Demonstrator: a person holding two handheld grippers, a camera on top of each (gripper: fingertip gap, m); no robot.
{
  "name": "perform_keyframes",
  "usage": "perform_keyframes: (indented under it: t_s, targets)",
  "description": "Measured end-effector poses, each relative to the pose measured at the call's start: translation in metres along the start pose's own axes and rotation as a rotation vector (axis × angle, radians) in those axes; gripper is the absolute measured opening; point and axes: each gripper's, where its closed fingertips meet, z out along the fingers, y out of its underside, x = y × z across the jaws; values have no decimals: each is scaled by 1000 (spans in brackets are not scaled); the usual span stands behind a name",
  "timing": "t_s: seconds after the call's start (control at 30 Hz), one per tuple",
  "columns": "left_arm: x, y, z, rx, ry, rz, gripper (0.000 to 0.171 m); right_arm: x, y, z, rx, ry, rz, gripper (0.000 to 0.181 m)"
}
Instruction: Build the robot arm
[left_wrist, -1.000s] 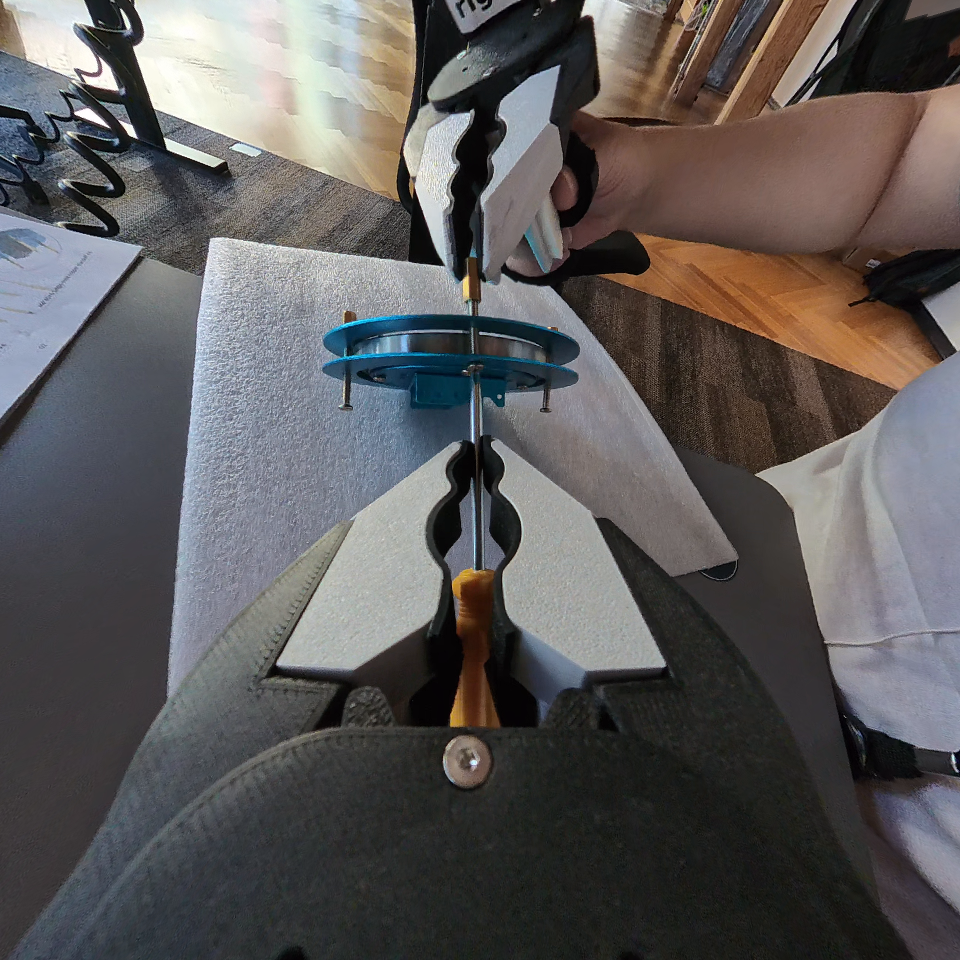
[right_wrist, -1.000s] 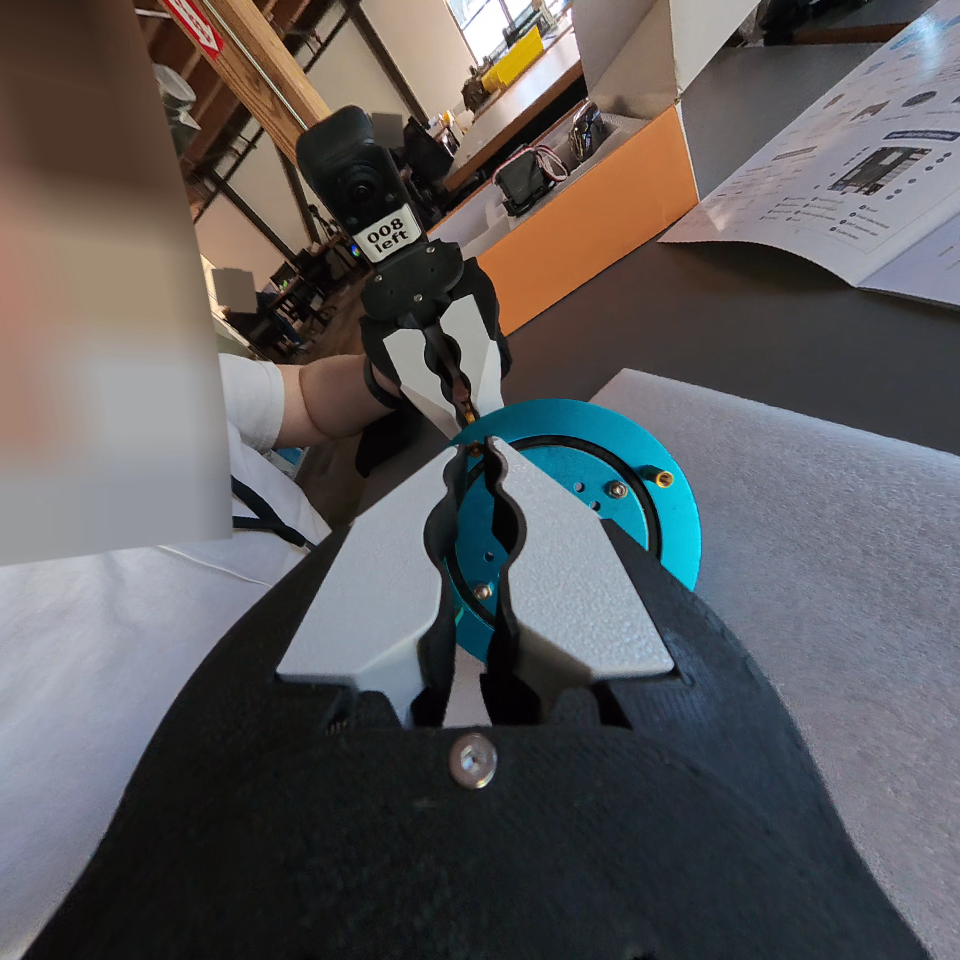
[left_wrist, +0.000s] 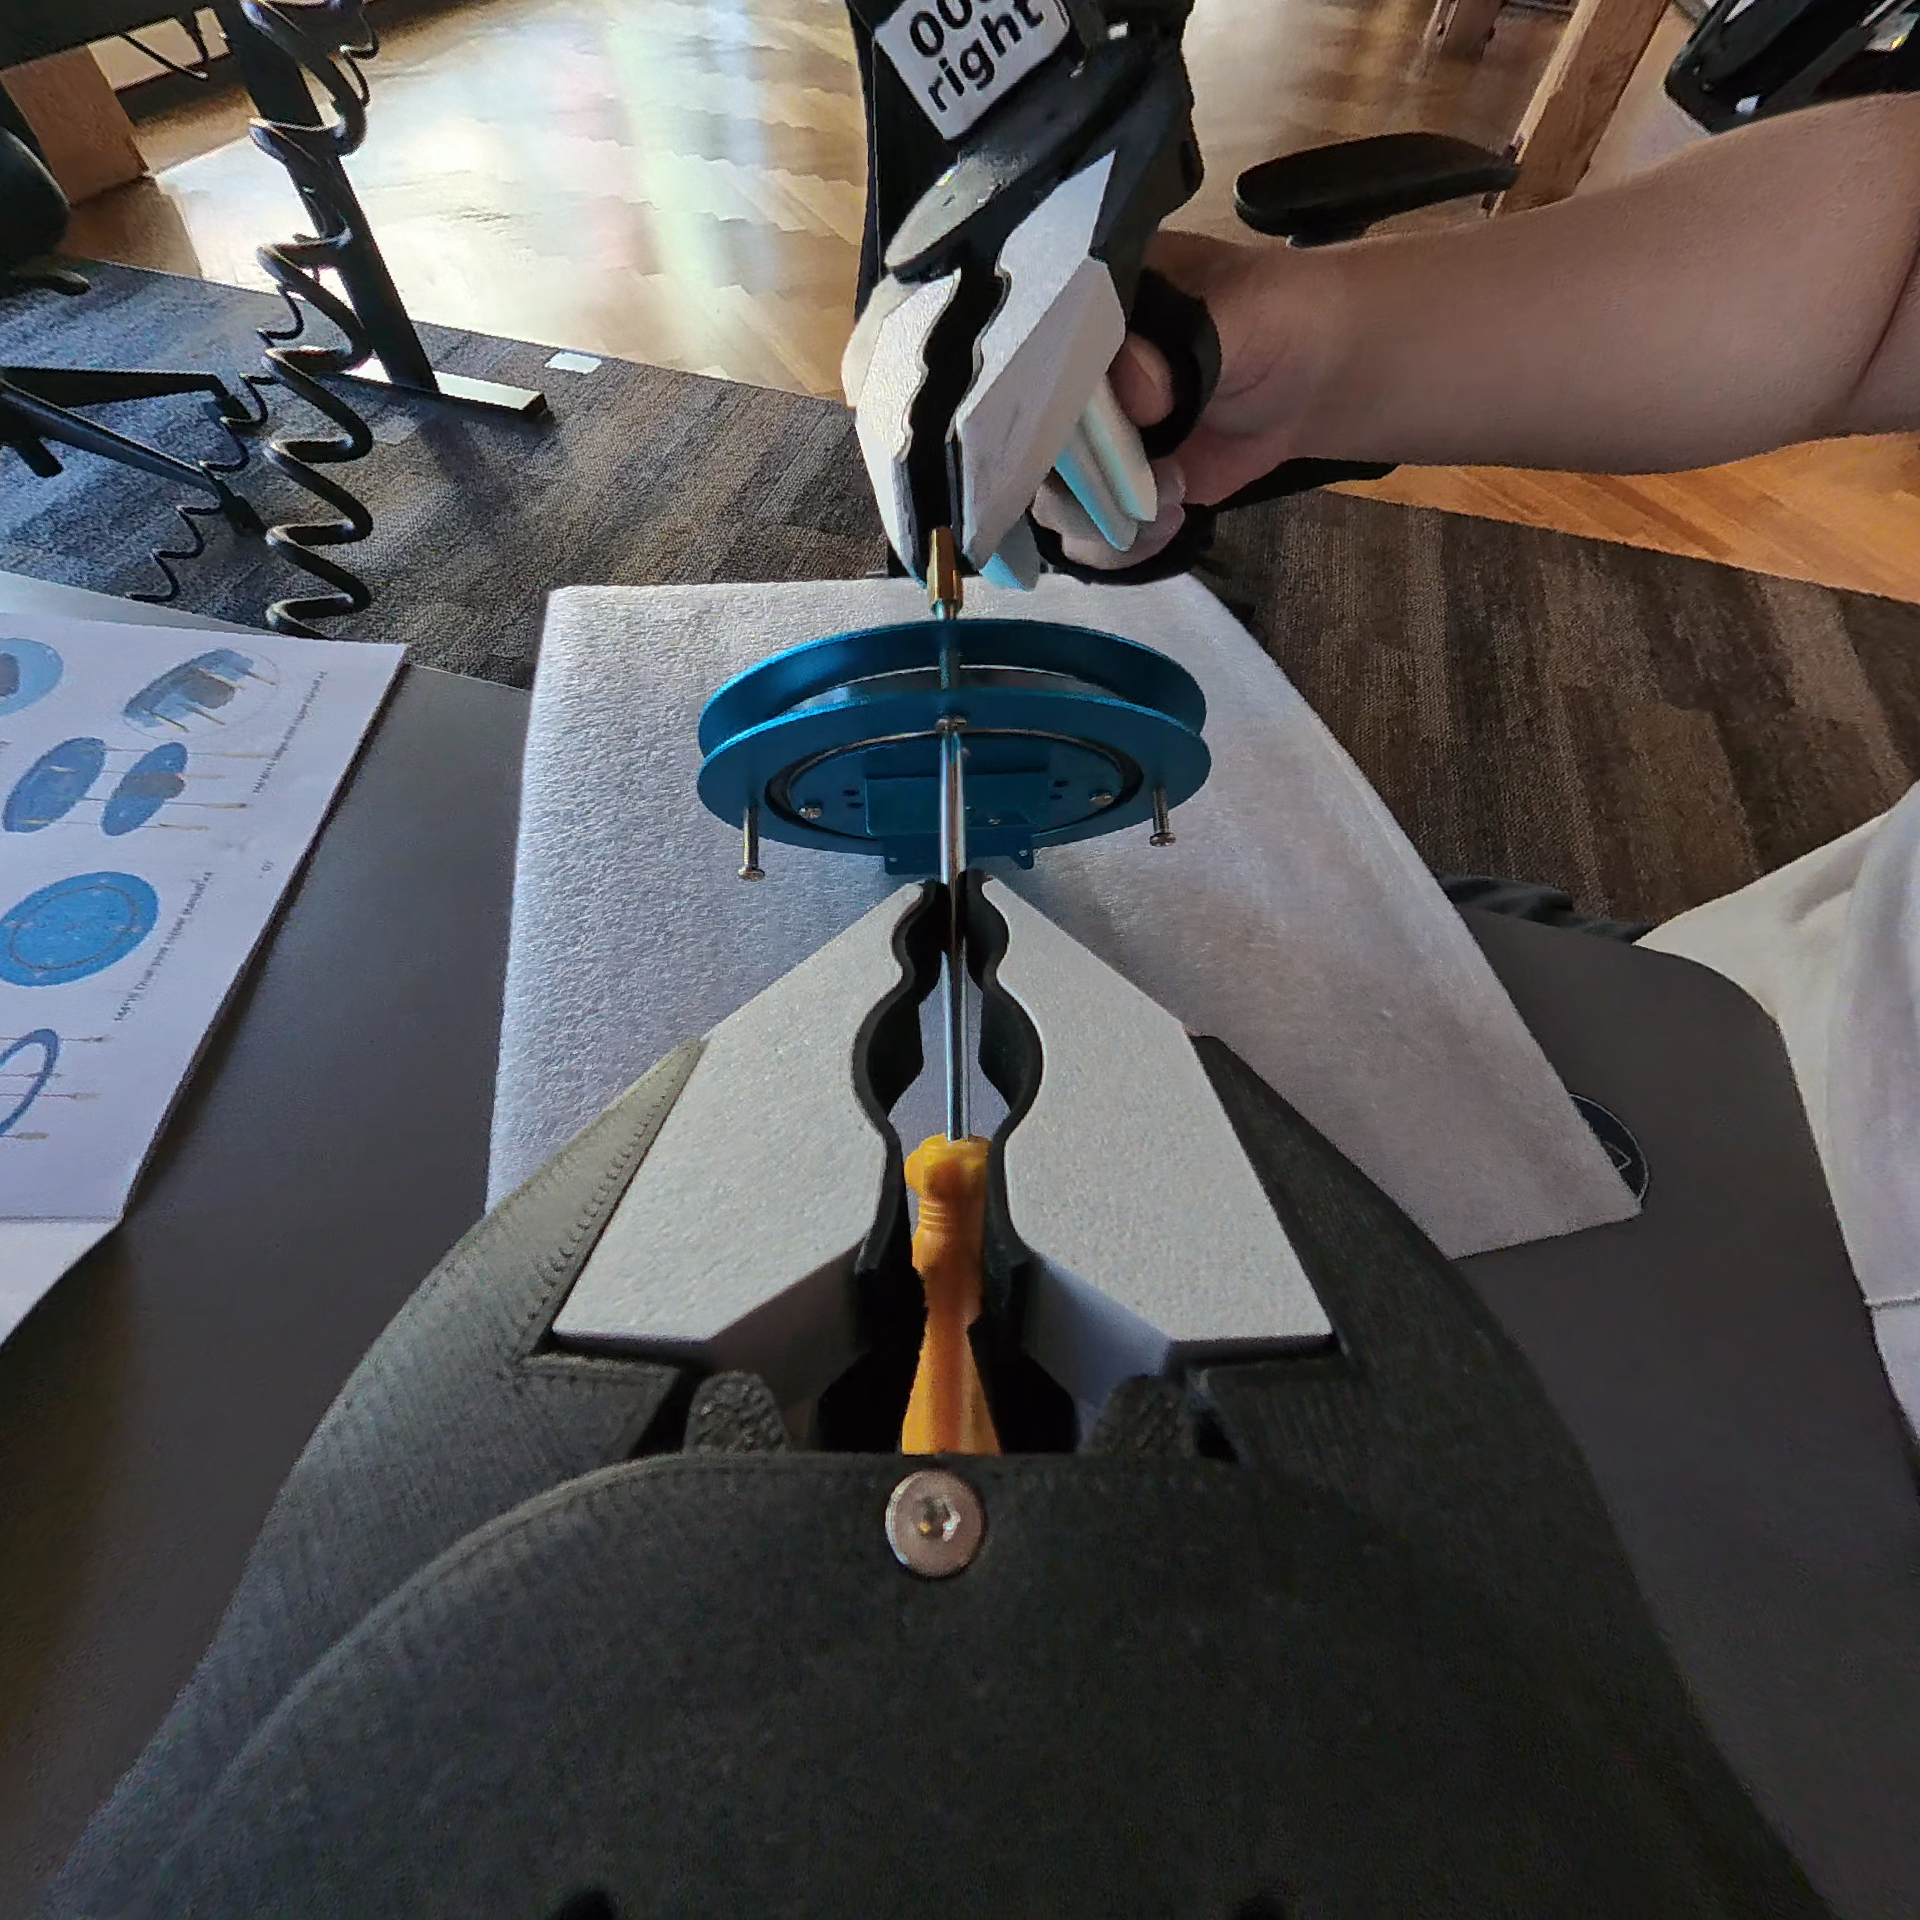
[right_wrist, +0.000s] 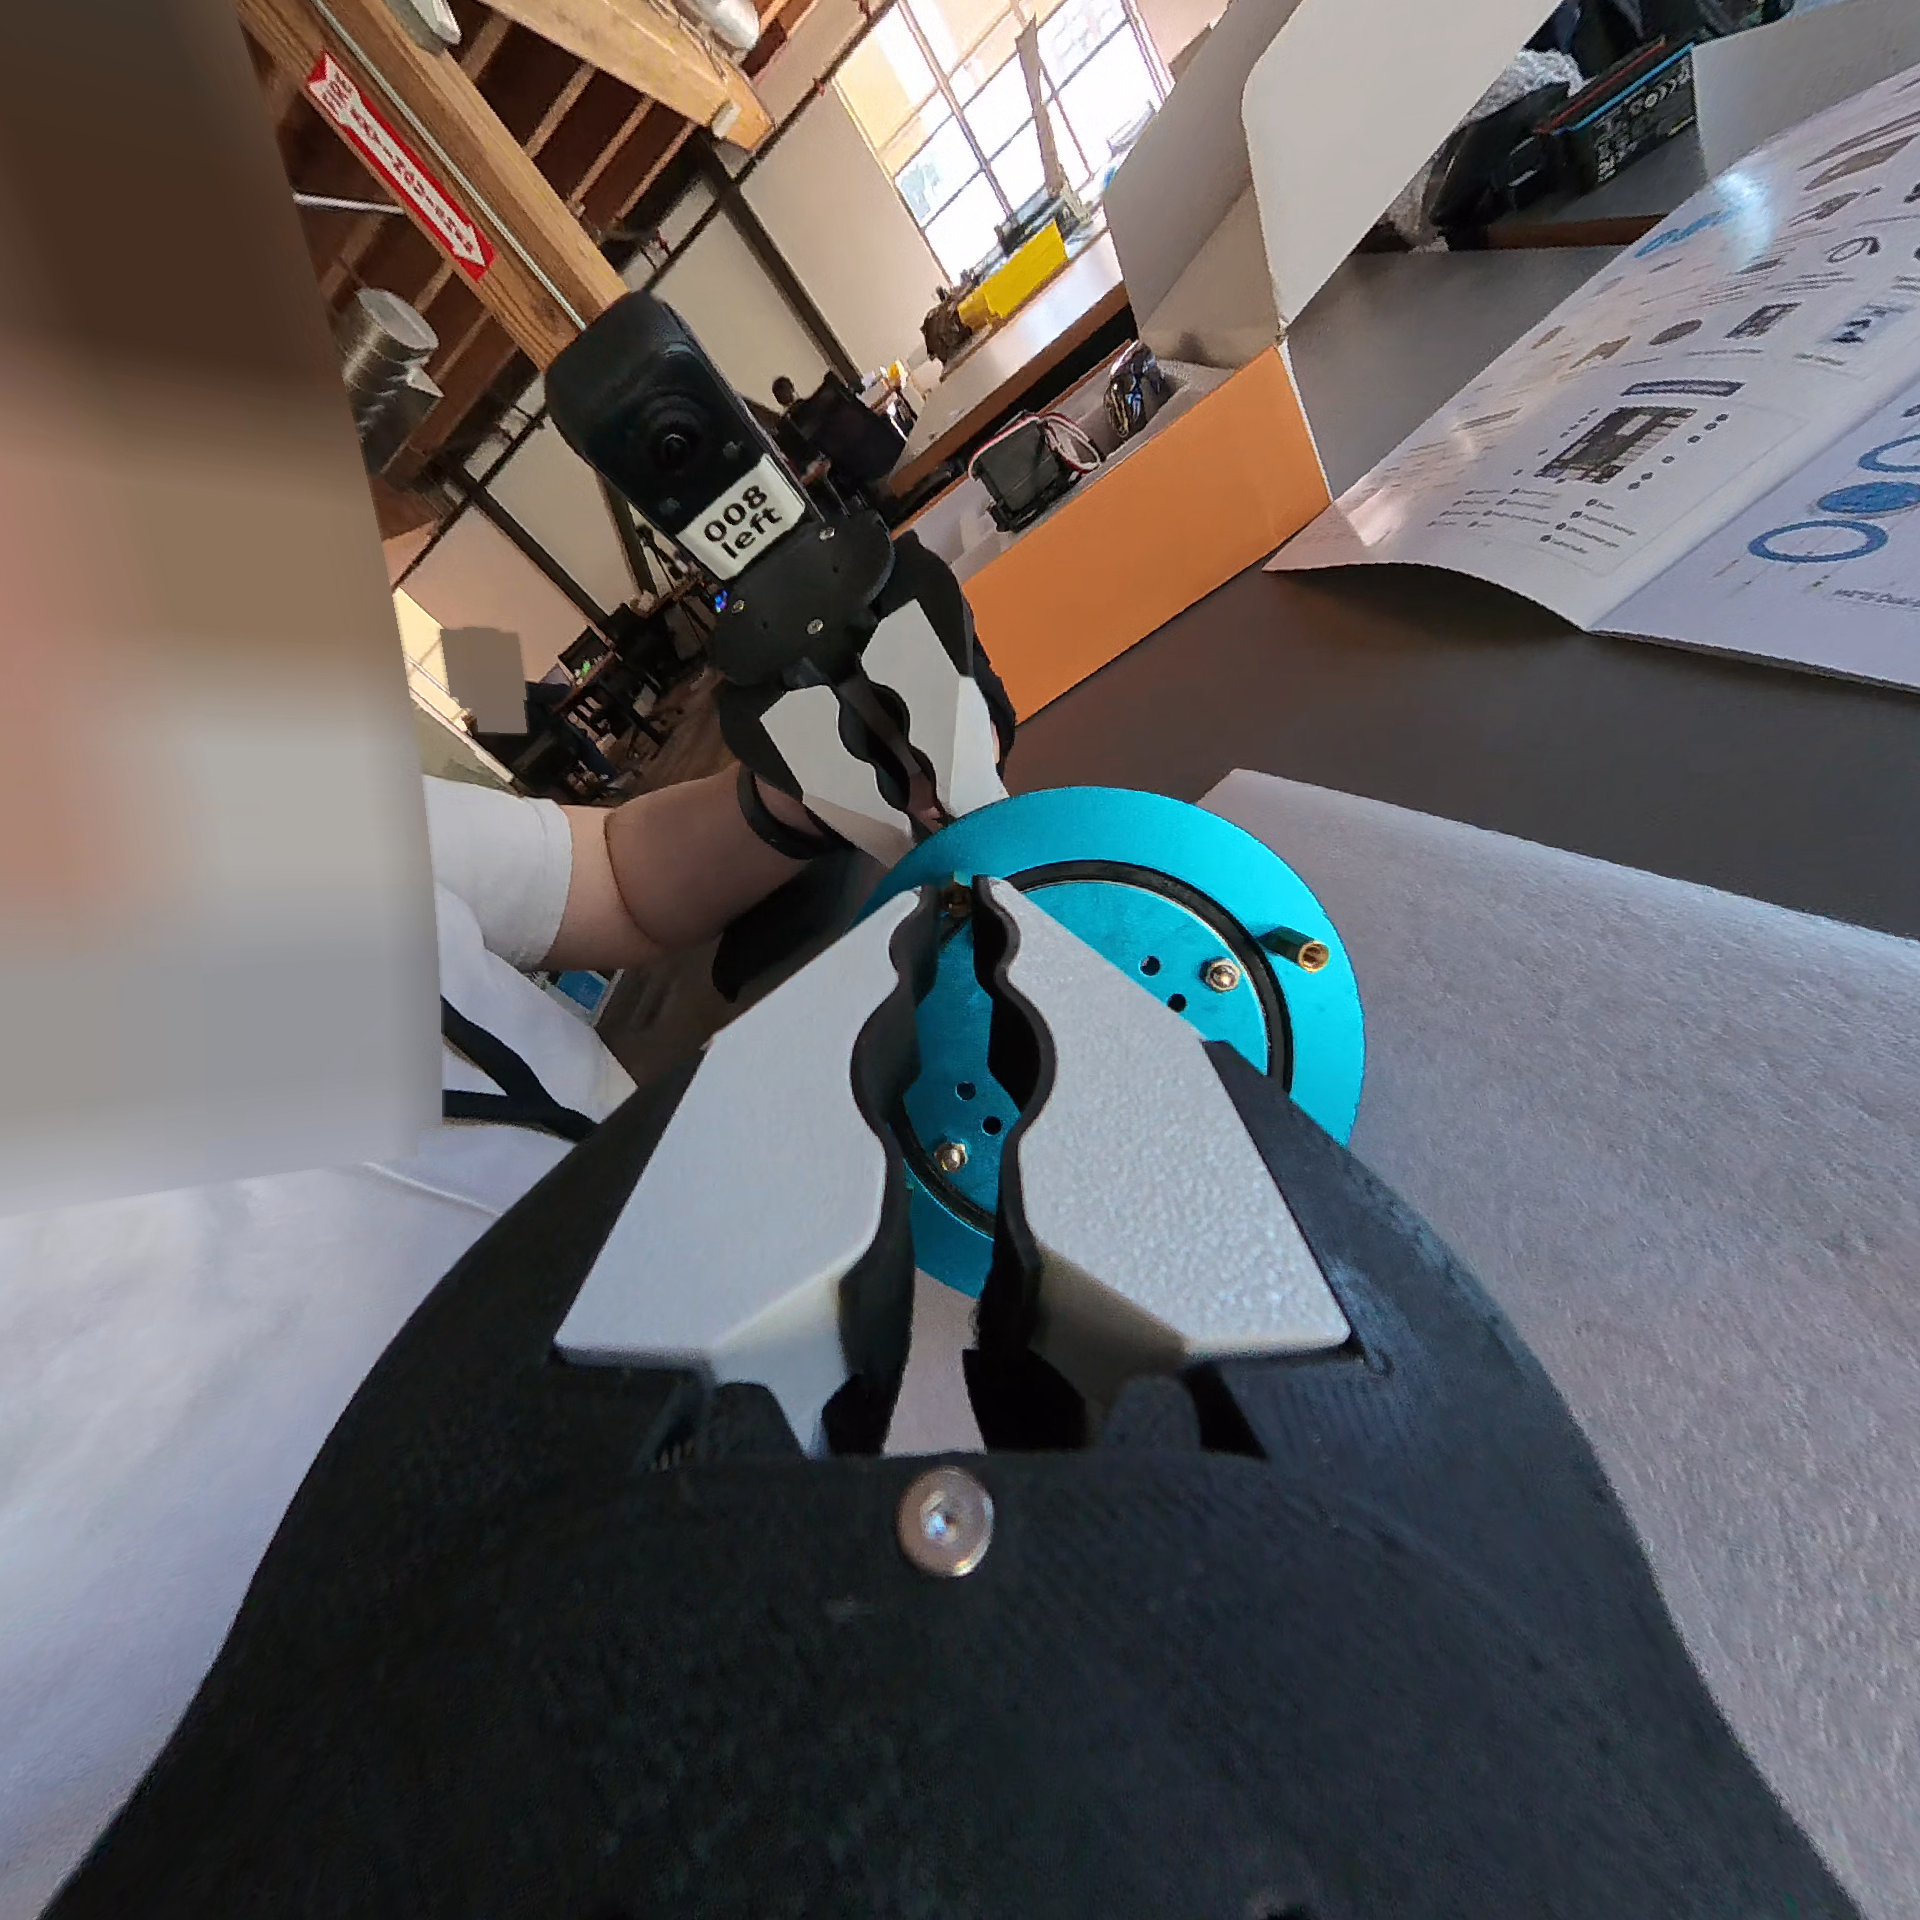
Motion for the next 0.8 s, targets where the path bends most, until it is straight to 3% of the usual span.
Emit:
perform_keyframes:
  t_s: [0.13,0.3,0.53,0.8]
  targets:
    - [-5,-1,1,-15,-8,21,2,0,0,-2,17,-16,-11,4]
    - [-8,-4,5,-45,11,63,2,1,0,-6,-31,30,-181,4]
    - [-14,-7,11,-77,44,120,2,2,-1,-11,-187,185,-605,4]
    - [-20,-4,14,-121,54,191,2,2,-4,-9,-245,285,-880,4]
